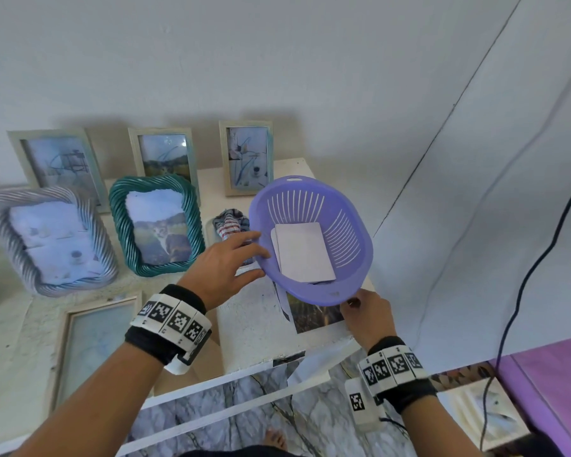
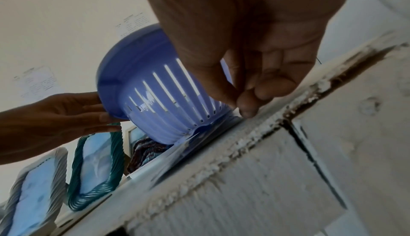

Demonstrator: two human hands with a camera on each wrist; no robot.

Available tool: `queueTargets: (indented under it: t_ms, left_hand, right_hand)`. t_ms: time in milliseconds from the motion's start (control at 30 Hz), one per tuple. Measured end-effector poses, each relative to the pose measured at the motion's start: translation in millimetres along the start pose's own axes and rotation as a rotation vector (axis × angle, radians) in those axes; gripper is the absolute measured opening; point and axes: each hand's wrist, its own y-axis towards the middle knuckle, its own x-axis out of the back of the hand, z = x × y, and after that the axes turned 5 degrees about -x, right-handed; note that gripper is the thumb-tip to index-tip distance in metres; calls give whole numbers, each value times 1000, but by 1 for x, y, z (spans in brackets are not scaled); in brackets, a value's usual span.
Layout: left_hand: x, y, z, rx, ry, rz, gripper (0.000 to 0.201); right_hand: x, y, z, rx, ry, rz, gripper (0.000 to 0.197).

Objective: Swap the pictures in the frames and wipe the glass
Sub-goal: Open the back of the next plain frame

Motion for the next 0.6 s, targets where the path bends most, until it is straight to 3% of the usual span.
queueTargets:
  t_ms: [67,233,367,500,600]
  left_hand:
    - [-2,-2,1,-2,7,-1,30]
    - [-6,-8,6,-9,3,6,30]
    - [-8,-11,5,1,-7,1,37]
    - [-10,-13,0,15,-8,-20,33]
    - [-9,-15,-2,36,-27,-2,48]
  right_hand:
    - [2,-3,2,11,-18,-23,34]
    - [9,-2,-9,8,6,-41,15]
    - [44,6,-16,18,22,-198,14]
    - [97,17,11,186,-16,-317,12]
    - [117,30,50,348,-72,-253,7]
